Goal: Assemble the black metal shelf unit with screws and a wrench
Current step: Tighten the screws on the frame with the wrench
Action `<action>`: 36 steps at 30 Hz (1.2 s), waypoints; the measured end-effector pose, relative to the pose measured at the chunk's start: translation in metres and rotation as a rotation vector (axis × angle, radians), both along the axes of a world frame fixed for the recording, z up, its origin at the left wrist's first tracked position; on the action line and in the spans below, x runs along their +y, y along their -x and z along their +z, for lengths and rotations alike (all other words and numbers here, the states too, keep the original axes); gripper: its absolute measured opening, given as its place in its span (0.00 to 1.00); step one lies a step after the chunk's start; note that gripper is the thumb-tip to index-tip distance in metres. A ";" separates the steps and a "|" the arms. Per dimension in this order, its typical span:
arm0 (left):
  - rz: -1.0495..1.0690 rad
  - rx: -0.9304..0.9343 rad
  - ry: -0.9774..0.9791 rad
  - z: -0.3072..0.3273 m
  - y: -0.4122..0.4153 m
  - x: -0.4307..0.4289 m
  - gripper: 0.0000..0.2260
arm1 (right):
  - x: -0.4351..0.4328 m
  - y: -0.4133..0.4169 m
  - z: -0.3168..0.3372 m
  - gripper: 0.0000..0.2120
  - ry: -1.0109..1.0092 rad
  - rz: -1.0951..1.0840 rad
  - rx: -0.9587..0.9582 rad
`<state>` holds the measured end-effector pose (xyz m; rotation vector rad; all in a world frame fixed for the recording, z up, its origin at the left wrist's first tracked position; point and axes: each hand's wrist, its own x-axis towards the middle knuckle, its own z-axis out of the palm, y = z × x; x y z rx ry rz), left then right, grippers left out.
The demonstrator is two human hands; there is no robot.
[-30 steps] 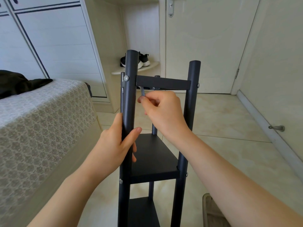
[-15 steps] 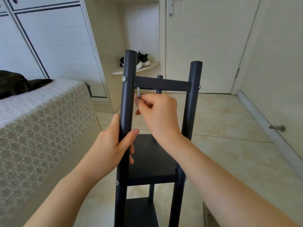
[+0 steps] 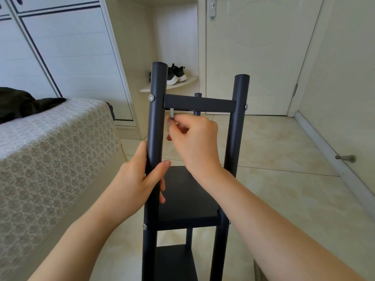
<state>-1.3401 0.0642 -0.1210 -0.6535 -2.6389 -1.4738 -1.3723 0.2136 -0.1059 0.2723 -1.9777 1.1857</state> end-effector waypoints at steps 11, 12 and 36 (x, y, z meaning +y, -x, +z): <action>-0.049 -0.018 -0.022 0.000 0.004 -0.007 0.12 | -0.018 0.024 -0.011 0.14 0.056 -0.052 0.138; -0.055 -0.019 -0.024 0.000 0.004 -0.007 0.14 | -0.019 0.026 -0.012 0.14 0.066 -0.069 0.168; -0.084 0.044 -0.005 -0.001 0.003 0.000 0.08 | 0.011 -0.002 0.000 0.21 -0.047 0.073 -0.041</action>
